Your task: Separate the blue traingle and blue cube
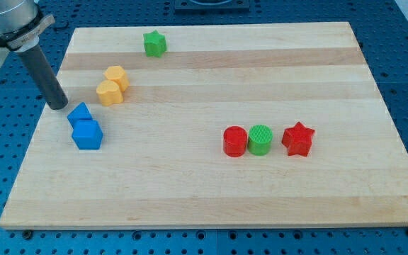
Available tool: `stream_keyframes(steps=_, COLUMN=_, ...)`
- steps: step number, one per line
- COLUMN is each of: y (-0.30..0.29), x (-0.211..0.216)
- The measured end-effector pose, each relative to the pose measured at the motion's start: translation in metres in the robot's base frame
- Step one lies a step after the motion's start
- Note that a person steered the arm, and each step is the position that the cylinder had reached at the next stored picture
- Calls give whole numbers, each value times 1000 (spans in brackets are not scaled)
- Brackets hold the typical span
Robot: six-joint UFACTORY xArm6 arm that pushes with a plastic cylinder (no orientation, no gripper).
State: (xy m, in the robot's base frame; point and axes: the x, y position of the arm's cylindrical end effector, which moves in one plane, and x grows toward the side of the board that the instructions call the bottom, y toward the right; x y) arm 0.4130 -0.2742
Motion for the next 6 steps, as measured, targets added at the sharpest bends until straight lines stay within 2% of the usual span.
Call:
stream_keyframes(steps=4, y=26, x=72)
stream_keyframes(steps=6, y=49, x=68)
